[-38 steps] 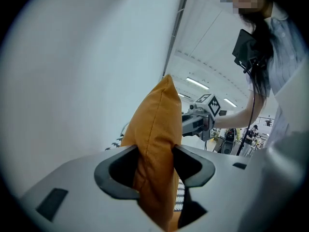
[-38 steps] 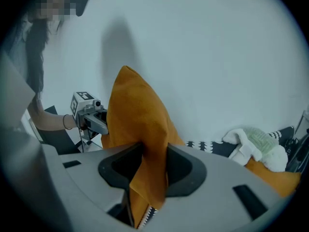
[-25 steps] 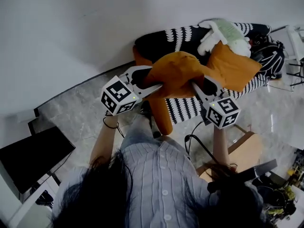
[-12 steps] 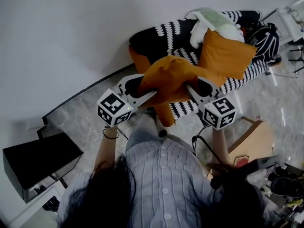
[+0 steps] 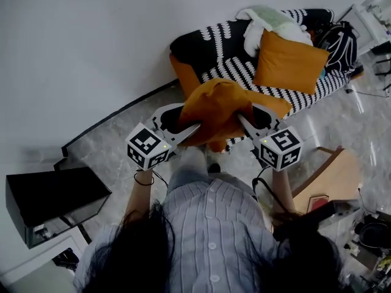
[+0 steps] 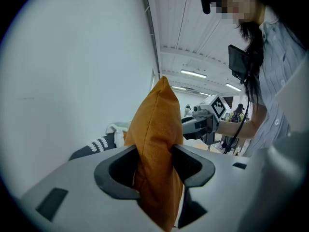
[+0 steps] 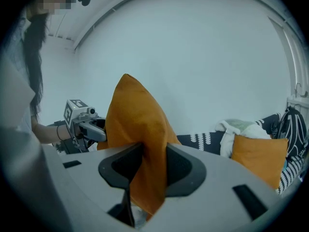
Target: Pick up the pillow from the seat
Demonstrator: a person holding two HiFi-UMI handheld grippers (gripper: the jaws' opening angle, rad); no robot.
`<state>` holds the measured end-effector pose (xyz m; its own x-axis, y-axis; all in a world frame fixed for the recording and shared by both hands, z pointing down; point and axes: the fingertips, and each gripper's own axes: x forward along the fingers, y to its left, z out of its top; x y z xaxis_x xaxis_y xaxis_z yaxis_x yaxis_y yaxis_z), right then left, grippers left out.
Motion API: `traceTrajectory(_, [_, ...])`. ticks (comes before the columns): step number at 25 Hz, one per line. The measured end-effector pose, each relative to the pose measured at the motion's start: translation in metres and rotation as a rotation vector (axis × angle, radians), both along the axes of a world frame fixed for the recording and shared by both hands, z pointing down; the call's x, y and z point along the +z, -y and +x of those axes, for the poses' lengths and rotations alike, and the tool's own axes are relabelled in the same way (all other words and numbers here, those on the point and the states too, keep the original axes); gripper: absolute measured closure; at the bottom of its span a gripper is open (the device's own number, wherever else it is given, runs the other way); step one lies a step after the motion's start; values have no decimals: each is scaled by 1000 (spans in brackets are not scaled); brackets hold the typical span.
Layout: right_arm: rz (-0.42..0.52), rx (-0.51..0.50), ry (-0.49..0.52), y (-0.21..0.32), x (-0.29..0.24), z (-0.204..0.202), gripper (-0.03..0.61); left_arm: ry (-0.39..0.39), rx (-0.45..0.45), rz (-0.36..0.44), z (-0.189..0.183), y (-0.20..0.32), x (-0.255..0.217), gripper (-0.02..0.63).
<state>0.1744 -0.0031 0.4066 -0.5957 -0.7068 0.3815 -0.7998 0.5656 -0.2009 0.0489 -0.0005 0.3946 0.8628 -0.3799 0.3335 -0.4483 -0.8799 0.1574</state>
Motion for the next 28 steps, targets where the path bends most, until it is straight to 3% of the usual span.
traceTrajectory(7, [28,-32,-2,-44,-8,-1,431,-9,-57,3,0,-52,-6,379])
traceTrajectory(16, [77,-63,8,-67,-28,-22,433,-10,-109,17,-20,-81,-26,379])
traceTrajectory(28, [148,-24,-13,-89,-55,-67,433,-51,-86,46,-64,-102,-48,379])
